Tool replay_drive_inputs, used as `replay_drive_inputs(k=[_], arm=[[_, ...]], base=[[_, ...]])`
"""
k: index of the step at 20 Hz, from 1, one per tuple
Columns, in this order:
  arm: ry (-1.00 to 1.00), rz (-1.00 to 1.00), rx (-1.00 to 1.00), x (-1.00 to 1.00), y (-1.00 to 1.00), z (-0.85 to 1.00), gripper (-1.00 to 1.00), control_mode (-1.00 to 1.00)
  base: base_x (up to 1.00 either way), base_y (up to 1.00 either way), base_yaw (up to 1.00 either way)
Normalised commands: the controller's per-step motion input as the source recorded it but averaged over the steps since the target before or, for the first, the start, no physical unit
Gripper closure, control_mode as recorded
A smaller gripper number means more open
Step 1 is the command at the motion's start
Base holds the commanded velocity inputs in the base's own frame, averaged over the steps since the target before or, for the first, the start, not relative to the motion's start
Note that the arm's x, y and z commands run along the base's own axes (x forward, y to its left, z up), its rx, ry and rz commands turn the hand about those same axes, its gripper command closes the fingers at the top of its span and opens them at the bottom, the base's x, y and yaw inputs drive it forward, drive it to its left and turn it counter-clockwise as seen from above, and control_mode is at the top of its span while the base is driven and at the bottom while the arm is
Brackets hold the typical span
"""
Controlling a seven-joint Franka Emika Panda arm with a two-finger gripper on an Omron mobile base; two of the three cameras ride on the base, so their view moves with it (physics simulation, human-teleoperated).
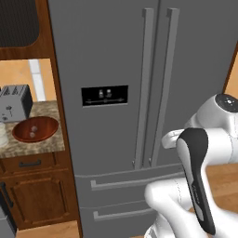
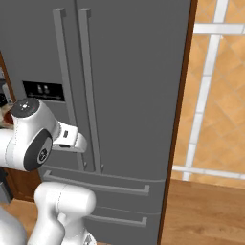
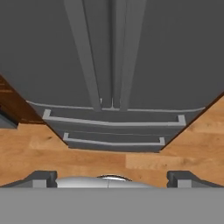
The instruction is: Grab a lemon wedge from the fridge and one ice cube from the ice bowl, and put them in the glass of lemonade.
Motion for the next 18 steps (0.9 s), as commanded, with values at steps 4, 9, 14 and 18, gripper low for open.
replay_drive_inputs(k=[4,9,14,18], arm=[[0.00,0.00,0.00,0.00,0.00,0.00,-1.00,1.00],[0.00,0.00,0.00,0.00,0.00,0.00,-1.00,1.00],[0.00,0.00,0.00,0.00,0.00,0.00,-1.00,1.00],[0.00,0.00,0.00,0.00,0.00,0.00,-1.00,1.00]], base=[[-0.59,0.13,0.00],[-0.49,0.13,0.00],[-0.39,0.23,0.00],[-0.33,0.17,0.00]])
